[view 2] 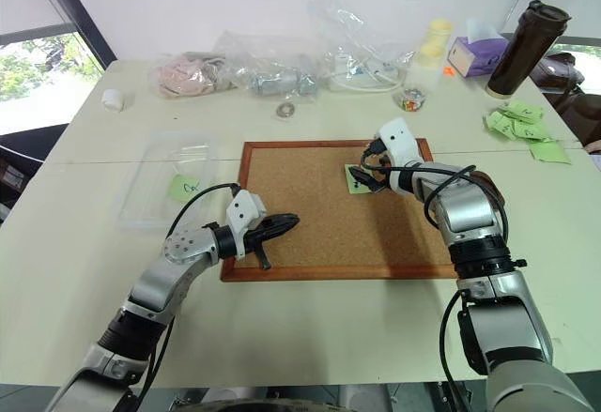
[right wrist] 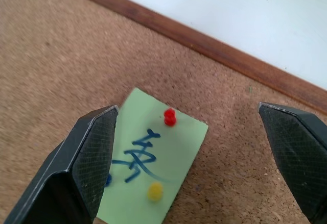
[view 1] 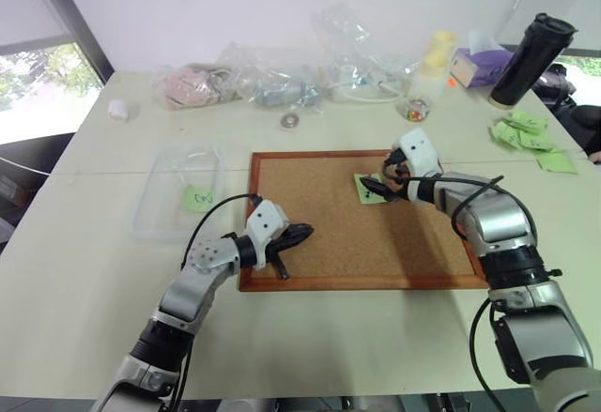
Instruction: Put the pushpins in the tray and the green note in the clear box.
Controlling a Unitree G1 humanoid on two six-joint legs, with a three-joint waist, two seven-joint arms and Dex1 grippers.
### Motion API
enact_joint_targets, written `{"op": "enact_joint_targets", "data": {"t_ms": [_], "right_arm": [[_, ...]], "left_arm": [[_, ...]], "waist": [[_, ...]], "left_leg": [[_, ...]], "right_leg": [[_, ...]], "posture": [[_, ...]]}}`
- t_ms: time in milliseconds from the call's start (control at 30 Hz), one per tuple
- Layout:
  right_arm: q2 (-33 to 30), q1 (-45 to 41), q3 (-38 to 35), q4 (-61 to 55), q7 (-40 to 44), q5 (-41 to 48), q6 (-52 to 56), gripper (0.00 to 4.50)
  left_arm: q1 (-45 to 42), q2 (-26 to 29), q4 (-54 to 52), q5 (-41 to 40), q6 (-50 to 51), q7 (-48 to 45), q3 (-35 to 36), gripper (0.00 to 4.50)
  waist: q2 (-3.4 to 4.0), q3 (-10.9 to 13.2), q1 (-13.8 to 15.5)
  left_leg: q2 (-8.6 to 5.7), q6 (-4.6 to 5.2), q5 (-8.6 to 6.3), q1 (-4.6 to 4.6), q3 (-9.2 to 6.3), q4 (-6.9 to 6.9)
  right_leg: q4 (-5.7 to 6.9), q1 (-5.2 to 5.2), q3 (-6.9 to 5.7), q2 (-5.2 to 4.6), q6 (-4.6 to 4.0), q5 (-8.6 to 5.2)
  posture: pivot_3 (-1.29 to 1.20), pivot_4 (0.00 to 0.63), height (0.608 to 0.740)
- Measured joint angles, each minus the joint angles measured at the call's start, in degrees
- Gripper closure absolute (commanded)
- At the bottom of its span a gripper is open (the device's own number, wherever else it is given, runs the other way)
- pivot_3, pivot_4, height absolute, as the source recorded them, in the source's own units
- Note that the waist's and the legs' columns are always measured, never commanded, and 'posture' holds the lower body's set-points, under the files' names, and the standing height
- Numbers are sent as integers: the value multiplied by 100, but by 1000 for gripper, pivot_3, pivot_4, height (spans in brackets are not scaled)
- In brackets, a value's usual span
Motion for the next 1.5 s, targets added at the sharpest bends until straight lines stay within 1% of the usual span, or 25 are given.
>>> {"op": "enact_joint_targets", "data": {"t_ms": [33, 167, 367, 467, 567, 600, 633, 900, 1033, 1167, 1333, 1500], "right_arm": [[6, -36, 7, 47, 16, -41, -18, 1228], [40, -189, 21, 257, 110, -163, -76, 1228], [67, -203, 20, 444, 246, -265, -198, 1228], [153, -203, 20, 568, 279, -303, -256, 2061], [182, -203, 22, 595, 334, -337, -317, 3479], [200, -203, 26, 595, 383, -335, -324, 4039], [230, -203, 29, 595, 416, -335, -330, 4451], [271, -209, 32, 651, 456, -388, -404, 4451], [251, -203, -78, 455, 472, -287, -96, 4451], [50, -135, -395, -316, 486, -3, 470, 4451], [-414, -28, -1157, -1398, 327, 263, 1051, 4451], [-574, 476, -1707, -1730, 110, 438, 1544, 4451]], "left_arm": [[12, 0, -18, 1, 6, 11, 0, 4500], [82, -19, -92, 11, 15, 53, 0, 4500], [117, -24, -132, 24, 26, 96, 4, 4500], [129, -32, -141, 24, 33, 105, 15, 4500], [146, -53, -179, 23, 90, 116, 17, 4500], [156, -60, -191, 23, 98, 123, 19, 4500], [158, -69, -193, 23, 106, 132, 22, 4500], [175, -82, -221, 23, 149, 155, 32, 4500], [204, -83, -296, 22, 205, 156, 29, 4500], [218, -85, -348, 16, 249, 153, 25, 4500], [226, -85, -357, 9, 303, 142, 22, 4500], [229, -130, -362, -2, 375, 141, 19, 4500]], "waist": [[0, 0, -2], [0, 0, -6], [1, 0, -14], [1, 0, -17], [1, -1, -11], [1, 0, -12], [1, 0, -12], [2, -1, -15], [2, -1, -5], [3, -1, 11], [2, -2, 20], [3, -3, 27]], "left_leg": [[0, 0, 0, 0, 0, -1], [0, 0, 0, -1, 0, -1], [0, 0, 0, -1, 0, -1], [0, 0, 0, -1, 0, -1], [0, 0, 0, -1, 0, -1], [0, 0, 0, -1, 0, -1], [0, 0, 0, -1, 0, -1], [0, 0, 0, 0, 0, 2], [0, 0, 0, -6, 0, 2], [-1, 0, 0, -15, 0, 1], [-2, 0, 0, -10, 0, 0], [-2, 0, 0, -10, 1, 0]], "right_leg": [[0, -2, 0, 0, 0, 0], [0, -2, 0, 0, 0, 0], [1, -2, 0, 0, 0, 0], [1, -3, 0, 0, 0, 0], [1, -2, 0, 0, 0, 0], [1, -2, 0, 0, 0, 0], [1, -2, 0, 0, 0, 0], [1, 1, 0, 0, 0, 0], [3, -7, 0, -1, 0, 0], [3, -15, 1, -2, 0, 0], [2, -9, 1, -2, 0, 0], [2, -8, 2, -4, 0, 0]], "posture": [[0, 150, 730], [0, 150, 730], [0, 150, 730], [0, 150, 730], [0, 150, 730], [0, 150, 730], [0, 150, 730], [0, 150, 730], [0, 150, 730], [0, 150, 730], [0, 150, 730], [0, 150, 730]]}}
